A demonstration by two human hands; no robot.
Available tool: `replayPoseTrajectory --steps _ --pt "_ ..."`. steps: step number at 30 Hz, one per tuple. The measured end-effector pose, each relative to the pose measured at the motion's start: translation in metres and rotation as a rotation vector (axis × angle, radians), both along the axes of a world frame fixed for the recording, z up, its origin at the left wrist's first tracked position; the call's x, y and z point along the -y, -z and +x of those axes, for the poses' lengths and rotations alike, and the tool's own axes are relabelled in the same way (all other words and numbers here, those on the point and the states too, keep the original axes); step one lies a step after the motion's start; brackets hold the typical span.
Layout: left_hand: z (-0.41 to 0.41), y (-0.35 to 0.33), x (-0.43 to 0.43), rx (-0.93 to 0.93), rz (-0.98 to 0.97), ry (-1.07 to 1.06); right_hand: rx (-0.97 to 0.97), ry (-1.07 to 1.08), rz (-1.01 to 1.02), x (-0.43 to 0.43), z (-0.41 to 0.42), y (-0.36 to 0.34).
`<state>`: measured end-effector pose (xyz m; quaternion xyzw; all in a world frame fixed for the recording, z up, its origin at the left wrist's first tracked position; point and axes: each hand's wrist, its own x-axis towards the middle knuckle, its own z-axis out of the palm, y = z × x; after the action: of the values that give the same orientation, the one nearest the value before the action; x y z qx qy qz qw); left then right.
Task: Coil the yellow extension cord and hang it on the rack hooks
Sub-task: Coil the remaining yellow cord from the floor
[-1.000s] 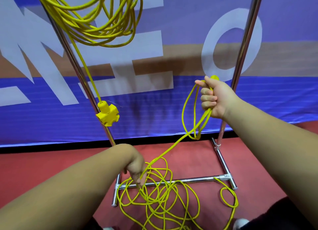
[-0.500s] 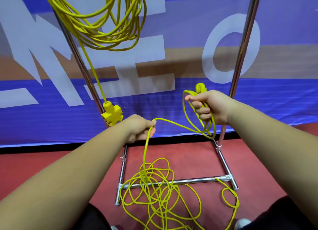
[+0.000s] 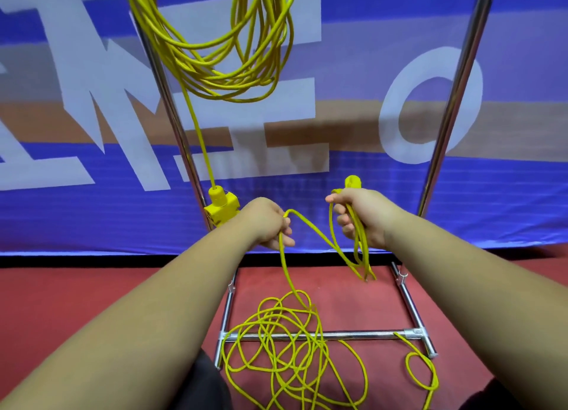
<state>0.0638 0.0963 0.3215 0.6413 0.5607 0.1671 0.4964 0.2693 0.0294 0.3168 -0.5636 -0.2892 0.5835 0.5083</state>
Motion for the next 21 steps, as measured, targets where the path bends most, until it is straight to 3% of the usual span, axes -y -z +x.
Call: replayPoseTrajectory --steps 5,11,16,21 --pt "-0.005 -0.003 -0.003 0.118 -0.081 -0.159 0.069 -0.061 -0.040 0.003 -0.009 0.005" --pt "-0.012 -0.001 -0.003 0.084 -0.078 -0.151 0.156 -0.169 0.037 0.006 -0.028 0.011" --pt "-0.009 -0.006 -0.005 0.378 -0.320 -0.283 0.110 -0.221 -0.003 0.009 -0.049 0.016" --pt "-0.014 -0.004 -0.010 0.619 -0.419 -0.367 0.159 -0.210 -0.020 0.011 -0.058 0.014"
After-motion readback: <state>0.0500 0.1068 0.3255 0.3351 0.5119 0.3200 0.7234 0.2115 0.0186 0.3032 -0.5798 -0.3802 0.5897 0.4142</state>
